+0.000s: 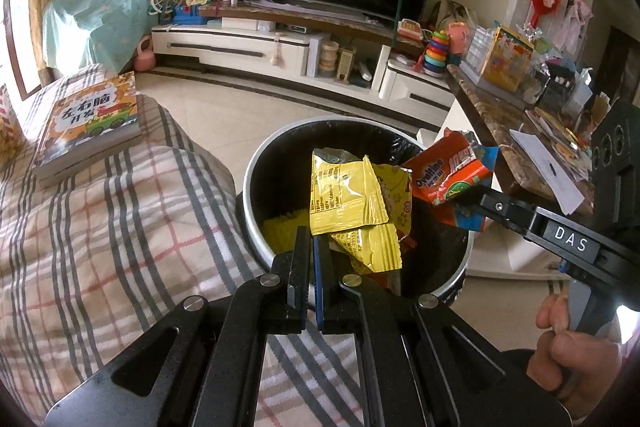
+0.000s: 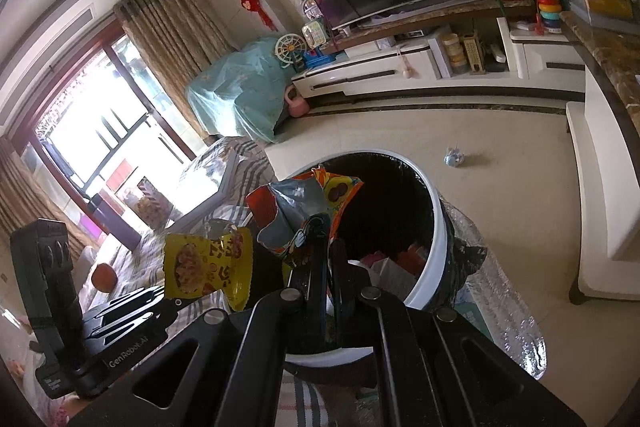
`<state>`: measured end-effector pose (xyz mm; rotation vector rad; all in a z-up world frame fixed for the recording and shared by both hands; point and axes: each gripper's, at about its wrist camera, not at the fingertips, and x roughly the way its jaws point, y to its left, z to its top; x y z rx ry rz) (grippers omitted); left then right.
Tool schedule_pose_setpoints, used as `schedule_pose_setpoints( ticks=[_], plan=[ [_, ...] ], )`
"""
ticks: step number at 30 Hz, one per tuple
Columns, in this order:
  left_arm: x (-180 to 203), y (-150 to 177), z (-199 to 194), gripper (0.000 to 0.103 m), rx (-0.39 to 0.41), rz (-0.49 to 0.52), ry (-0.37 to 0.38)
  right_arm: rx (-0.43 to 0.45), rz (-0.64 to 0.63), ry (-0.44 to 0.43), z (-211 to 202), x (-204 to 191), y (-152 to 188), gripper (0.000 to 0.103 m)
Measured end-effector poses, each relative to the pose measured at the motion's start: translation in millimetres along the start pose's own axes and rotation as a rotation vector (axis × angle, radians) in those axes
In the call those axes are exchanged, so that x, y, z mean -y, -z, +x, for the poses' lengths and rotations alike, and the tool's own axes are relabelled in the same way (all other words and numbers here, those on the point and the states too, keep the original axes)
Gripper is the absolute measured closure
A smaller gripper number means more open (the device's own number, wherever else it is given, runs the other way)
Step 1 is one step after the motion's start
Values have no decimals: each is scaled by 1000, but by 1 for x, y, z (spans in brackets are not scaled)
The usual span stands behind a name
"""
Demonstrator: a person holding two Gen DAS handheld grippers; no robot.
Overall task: Collect trash
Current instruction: 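Carry the yellow snack bag and red wrapper with both tools over the bin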
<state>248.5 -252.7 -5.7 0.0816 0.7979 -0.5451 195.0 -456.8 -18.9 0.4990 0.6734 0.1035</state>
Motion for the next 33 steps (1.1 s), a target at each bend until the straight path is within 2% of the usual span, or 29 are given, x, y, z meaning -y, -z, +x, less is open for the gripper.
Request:
schedule_pose_setpoints(
  ticks=[33],
  plan=[
    [11,-16,21,102,-11,34,-24,-5,-4,35,9,6,-8,101]
  ],
)
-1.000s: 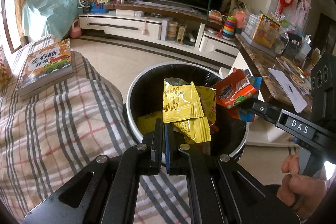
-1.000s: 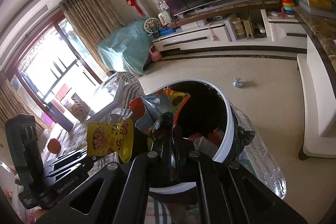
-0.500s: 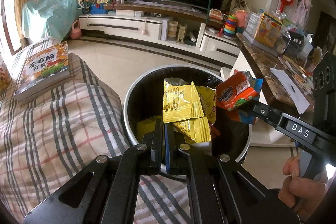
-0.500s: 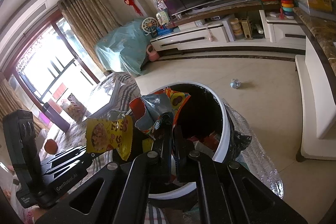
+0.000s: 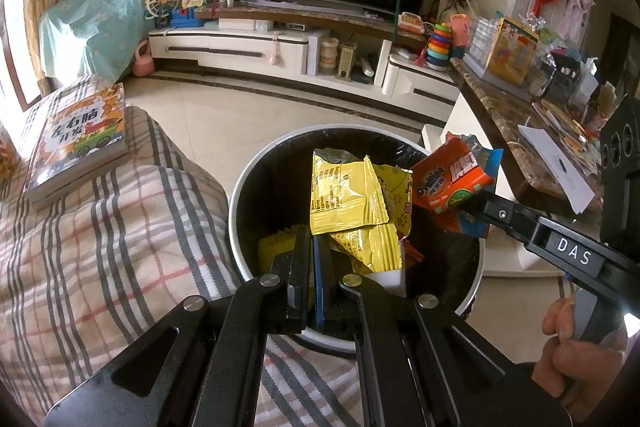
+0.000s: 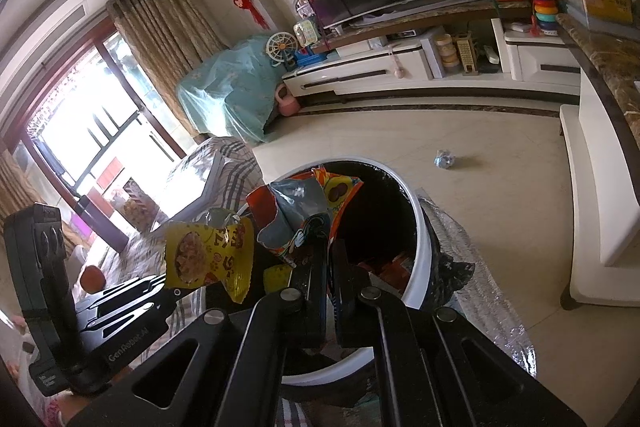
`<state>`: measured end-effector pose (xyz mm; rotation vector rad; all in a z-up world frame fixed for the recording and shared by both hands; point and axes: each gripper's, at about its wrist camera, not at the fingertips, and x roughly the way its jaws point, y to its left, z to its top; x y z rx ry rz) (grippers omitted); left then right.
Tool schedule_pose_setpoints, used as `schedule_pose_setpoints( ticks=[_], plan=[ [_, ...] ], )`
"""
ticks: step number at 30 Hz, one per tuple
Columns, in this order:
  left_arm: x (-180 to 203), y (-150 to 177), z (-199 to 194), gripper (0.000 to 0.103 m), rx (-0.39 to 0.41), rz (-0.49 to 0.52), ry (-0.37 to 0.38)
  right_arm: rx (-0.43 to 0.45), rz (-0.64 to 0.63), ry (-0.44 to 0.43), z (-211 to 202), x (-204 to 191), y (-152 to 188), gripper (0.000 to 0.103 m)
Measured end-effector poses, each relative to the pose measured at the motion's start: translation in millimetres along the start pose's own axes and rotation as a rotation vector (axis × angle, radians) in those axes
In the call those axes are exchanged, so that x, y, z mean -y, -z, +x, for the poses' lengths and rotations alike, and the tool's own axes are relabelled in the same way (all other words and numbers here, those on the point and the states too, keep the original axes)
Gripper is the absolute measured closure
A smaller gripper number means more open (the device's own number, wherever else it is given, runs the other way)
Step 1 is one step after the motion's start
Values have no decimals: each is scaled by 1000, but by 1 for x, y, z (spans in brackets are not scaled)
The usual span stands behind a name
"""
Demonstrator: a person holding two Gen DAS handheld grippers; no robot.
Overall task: Collect trash
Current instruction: 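Carry the yellow snack bag and red wrapper with both tools over the bin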
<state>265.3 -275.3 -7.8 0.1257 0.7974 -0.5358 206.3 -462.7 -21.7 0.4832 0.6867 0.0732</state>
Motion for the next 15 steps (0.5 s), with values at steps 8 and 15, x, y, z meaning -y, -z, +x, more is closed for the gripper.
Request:
schedule_pose_setpoints(
  ticks=[8,15],
  plan=[
    [3,0,5,102,-10,6,-7,-2,-2,15,2,1,0,101],
    [3,-1,7,102,-14,4,-12,-2,-4,23,2,-1,-2,101]
  ],
)
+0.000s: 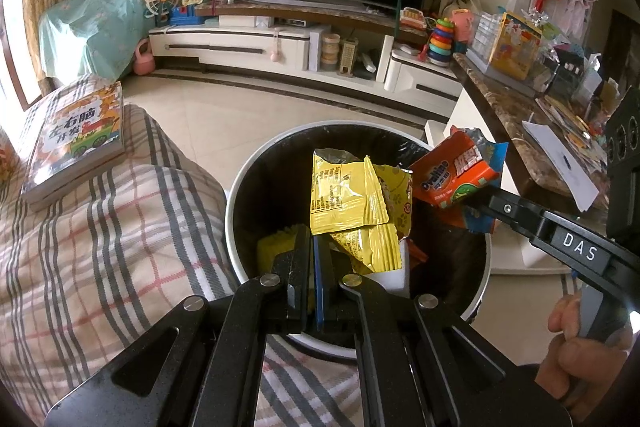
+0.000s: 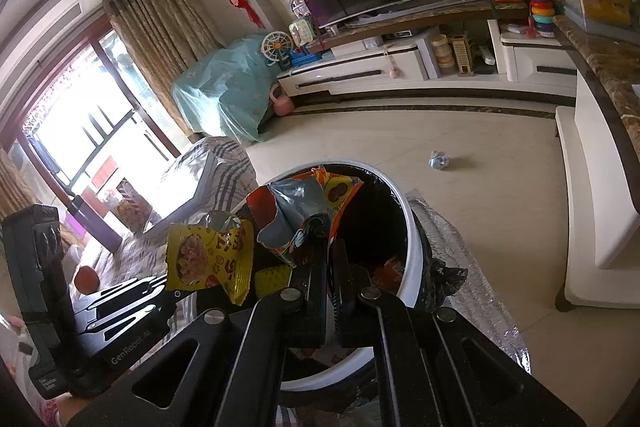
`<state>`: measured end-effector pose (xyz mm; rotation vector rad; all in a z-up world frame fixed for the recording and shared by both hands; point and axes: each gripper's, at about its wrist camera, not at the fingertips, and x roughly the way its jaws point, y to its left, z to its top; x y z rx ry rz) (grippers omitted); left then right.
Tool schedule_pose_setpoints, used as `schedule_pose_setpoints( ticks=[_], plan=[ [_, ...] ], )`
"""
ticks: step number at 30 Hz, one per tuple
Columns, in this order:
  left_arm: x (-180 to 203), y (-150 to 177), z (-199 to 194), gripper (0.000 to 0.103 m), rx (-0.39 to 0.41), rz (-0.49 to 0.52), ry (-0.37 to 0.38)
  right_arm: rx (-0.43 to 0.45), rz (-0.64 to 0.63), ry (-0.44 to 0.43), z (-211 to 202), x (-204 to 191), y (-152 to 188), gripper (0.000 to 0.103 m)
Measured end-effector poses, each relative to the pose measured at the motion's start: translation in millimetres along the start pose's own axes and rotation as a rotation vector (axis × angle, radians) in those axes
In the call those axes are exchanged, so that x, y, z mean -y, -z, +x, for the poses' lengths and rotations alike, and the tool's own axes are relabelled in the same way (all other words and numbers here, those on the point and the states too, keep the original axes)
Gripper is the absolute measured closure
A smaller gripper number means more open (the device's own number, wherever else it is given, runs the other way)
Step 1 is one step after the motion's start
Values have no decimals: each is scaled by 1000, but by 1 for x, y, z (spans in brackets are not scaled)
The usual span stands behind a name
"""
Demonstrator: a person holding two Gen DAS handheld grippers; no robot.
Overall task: Collect trash
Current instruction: 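Carry the yellow snack bag and red wrapper with both tools over the bin, then open both tools to drop the snack bag and wrapper into the bin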
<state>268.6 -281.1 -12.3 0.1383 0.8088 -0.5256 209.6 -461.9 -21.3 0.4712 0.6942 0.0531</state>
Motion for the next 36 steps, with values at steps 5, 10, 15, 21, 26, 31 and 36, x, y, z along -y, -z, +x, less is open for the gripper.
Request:
schedule_pose_setpoints(
  ticks=[5,10,15,21,26,31,36],
  plan=[
    [1,0,2,102,-3,-1,-2,-3,-3,8,2,-1,-1,101],
    [-2,1,5,102,-8,-6,-4,-16,-9,23,7,-2,-2,101],
    [-3,-1,6,102,-10,-8,-8,-28,-10,30,11,-2,-4,101],
    [-4,-2,8,102,-17,-19,-11,-35,-19,36,14,-5,-5,101],
    [-5,-3,9,102,-21,-25,-13,-37,-20,40,16,-4,-5,101],
    [-5,-3,9,101,-22,-25,-14,-38,-18,40,16,-4,-5,100],
    [-6,-3,6,100,-17,-28,-19,-45,-23,40,16,-4,-6,96]
  ],
)
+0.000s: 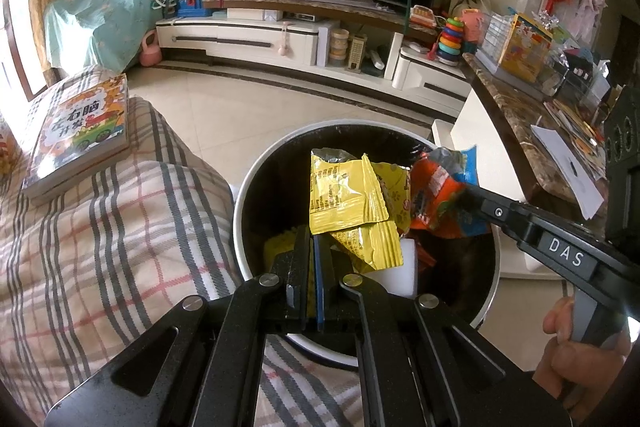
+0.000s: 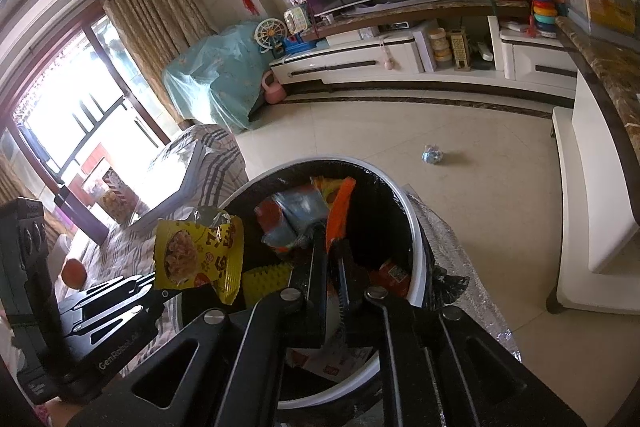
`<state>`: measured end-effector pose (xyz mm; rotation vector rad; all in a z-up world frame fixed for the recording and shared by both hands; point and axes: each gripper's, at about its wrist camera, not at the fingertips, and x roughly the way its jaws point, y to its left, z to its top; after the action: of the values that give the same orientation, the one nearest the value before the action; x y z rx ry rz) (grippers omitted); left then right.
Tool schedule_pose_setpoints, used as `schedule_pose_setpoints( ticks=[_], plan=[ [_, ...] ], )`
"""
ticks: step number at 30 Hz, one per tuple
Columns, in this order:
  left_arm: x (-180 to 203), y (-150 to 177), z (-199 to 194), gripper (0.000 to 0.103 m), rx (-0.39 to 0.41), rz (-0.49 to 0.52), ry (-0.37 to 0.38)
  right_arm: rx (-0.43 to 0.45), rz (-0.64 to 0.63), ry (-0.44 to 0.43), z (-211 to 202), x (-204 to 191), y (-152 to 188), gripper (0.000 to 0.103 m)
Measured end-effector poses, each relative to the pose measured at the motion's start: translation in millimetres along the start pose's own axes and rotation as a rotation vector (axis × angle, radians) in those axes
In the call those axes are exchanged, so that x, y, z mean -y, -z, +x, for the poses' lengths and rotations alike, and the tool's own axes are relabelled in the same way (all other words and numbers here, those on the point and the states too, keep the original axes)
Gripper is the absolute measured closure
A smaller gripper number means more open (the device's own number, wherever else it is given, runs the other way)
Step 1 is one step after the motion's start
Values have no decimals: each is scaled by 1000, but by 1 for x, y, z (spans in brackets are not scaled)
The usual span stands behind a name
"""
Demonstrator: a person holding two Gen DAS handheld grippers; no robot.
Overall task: Collect trash
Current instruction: 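Open both tools to drop the snack bag and wrapper into the bin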
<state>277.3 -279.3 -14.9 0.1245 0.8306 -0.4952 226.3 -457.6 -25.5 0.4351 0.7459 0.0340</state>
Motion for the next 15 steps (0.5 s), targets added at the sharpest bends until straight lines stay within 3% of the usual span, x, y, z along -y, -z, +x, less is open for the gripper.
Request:
schedule_pose_setpoints(
  ticks=[4,5,8,12,15],
  plan=[
    [-2,1,-7,96,6,-5,-8,-4,1,2,-1,1,-1,93],
    [-2,2,-8,93,8,-6,-12,-2,6,1,-2,2,-1,86],
    [-2,6,-17,77,24,-15,-23,12,20,-6,-10,3,0,49],
    [-6,16,-31,68,41,-33,-25,42,31,-17,-26,0,3,31],
    [-13,27,-45,55,63,-60,-26,68,31,-20,-40,-5,7,20]
  ],
)
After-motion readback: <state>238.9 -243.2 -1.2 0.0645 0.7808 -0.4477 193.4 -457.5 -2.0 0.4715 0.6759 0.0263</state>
